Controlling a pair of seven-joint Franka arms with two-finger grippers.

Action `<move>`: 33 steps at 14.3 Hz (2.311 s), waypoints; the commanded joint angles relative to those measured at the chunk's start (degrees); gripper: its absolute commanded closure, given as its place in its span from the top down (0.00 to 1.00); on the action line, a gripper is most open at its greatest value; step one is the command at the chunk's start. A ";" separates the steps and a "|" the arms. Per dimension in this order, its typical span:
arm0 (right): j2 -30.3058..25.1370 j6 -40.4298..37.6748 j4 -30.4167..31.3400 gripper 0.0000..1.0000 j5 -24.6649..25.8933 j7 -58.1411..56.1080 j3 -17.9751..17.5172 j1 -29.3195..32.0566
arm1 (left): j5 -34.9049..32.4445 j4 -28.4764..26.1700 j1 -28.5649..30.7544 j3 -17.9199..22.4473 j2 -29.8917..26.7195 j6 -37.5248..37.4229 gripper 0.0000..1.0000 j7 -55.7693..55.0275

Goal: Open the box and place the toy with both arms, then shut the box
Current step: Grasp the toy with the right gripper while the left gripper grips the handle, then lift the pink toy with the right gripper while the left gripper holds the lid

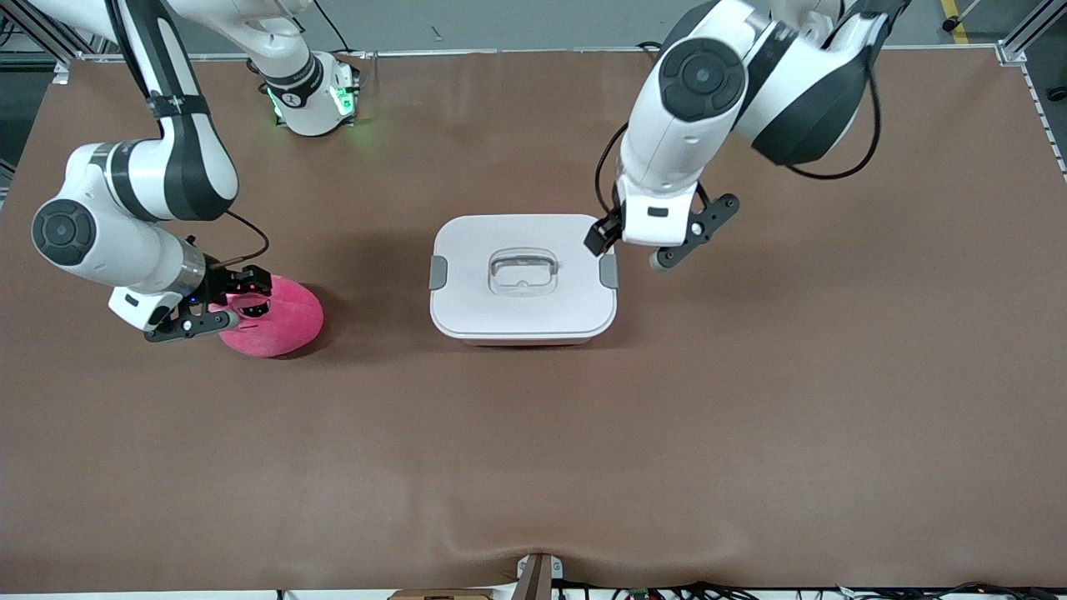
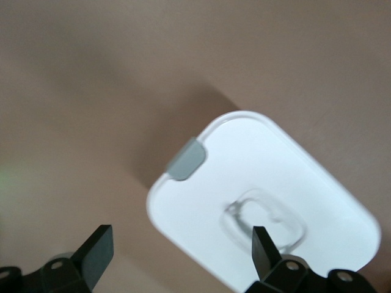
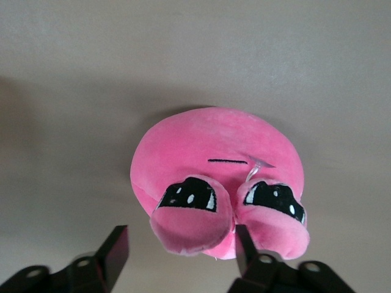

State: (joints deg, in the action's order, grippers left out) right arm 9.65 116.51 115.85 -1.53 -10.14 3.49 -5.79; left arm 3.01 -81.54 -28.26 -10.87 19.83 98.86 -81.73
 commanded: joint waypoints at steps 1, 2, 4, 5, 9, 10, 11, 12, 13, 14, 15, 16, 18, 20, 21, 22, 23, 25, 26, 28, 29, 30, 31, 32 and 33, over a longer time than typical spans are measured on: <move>-0.51 -0.41 0.17 0.54 0.03 -0.14 0.11 -0.27 | 0.95 0.68 -1.79 0.24 2.31 4.84 1.00 -3.61; -0.51 -0.32 -0.01 0.50 0.03 -0.23 0.11 -0.18 | 0.77 0.68 -3.27 0.24 3.36 6.07 1.00 -6.05; -0.42 -0.15 -0.28 0.45 0.12 -0.40 0.20 0.17 | -0.10 0.68 -6.62 0.41 4.94 8.36 1.00 -13.94; -0.33 -0.06 -0.36 0.39 0.12 -0.40 0.20 0.26 | -0.98 0.68 -7.76 0.41 5.74 9.85 1.00 -17.29; -0.42 0.12 -0.36 0.11 0.12 -0.14 0.20 0.26 | -6.08 0.68 -11.55 0.41 9.43 14.59 1.00 -29.77; -0.42 -0.06 -0.54 0.00 0.12 -0.31 0.20 0.26 | -6.52 0.51 -12.33 0.50 9.96 17.48 1.00 -33.81; -0.51 -0.23 -0.89 0.00 0.12 -0.14 0.20 0.26 | -7.65 0.51 -12.60 0.59 10.57 19.60 1.00 -38.55; -0.59 -0.41 -1.33 0.00 0.03 -0.14 0.20 0.26 | -9.32 0.51 -12.69 0.42 11.45 21.36 1.00 -42.77; -0.68 -0.50 -1.77 0.00 0.03 -0.14 0.29 0.26 | -10.73 0.51 -13.30 0.41 12.33 21.99 1.00 -46.73; -0.86 -1.20 -2.12 0.00 0.03 -0.31 0.38 0.34 | -12.31 0.51 -14.61 0.50 13.21 21.99 0.98 -49.64; -1.21 -2.51 -2.99 0.00 0.03 -0.75 0.38 0.43 | -13.72 0.51 -14.98 0.41 13.65 21.99 0.98 -52.19; -1.21 -4.61 -4.65 0.00 0.12 -0.93 0.38 0.43 | -13.99 0.33 -15.07 0.41 13.65 21.99 0.97 -54.83; -1.21 -9.27 -8.43 0.00 0.12 -1.37 0.38 0.43 | -14.34 -0.02 -15.50 0.50 13.83 21.82 0.97 -59.31; -1.21 -12.88 -11.34 0.00 0.12 -4.25 0.46 0.52 | -15.22 -0.80 -15.94 0.68 14.01 21.47 0.87 -61.35; -1.21 -14.20 -12.22 0.00 0.12 -5.05 0.47 0.61 | -16.09 -1.51 -16.12 0.59 14.01 21.38 0.79 -62.05; -1.30 -15.43 -12.75 0.00 0.12 -5.24 0.47 0.96 | -16.89 -1.51 -16.12 0.59 14.18 21.47 0.78 -63.37; -1.56 -15.70 -13.02 0.00 0.03 -5.32 0.29 0.70 | -17.85 -1.34 -16.21 0.68 14.96 21.47 0.78 -65.47; -2.17 -15.44 -14.33 0.00 -0.14 -7.77 -0.41 -0.70 | -19.18 -1.25 -16.12 0.42 15.24 21.38 0.72 -67.59; -2.18 -15.53 -15.21 0.00 -0.14 -9.87 -0.41 -1.93 | -19.09 -1.25 -16.12 0.33 15.24 21.38 0.61 -67.60; -2.18 -15.44 -16.62 0.00 -0.32 -13.83 -0.41 -3.78 | -19.09 -1.08 -16.03 0.33 15.24 21.38 0.41 -67.68; -2.09 -15.70 -17.41 0.00 -0.32 -14.29 -0.41 -4.74 | -18.83 -0.99 -16.03 0.33 15.15 21.38 0.32 -67.68; -2.09 -15.79 -17.85 0.00 -0.23 -14.72 -0.41 -5.97 | -18.74 -0.99 -16.03 0.33 15.15 21.38 0.24 -67.68; -2.18 -15.79 -18.03 0.00 -0.14 -16.64 -0.41 -6.85 | -18.65 -0.99 -16.03 0.33 15.24 21.38 0.13 -67.77; -2.18 -15.97 -18.55 0.00 -0.23 -19.01 -0.50 -7.21 | -18.65 -0.99 -16.12 0.33 15.15 21.38 0.06 -67.77; -2.35 -16.06 -18.73 0.00 -0.23 -19.82 -0.50 -7.56 | -18.57 -0.99 -16.04 0.33 14.97 21.38 0.00 -67.69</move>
State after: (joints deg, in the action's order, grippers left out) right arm 8.03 101.70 98.12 -1.51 -26.62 2.64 -12.63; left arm -14.64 -82.84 -43.80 -10.86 35.17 120.27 -148.39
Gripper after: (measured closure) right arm 0.952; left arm 0.859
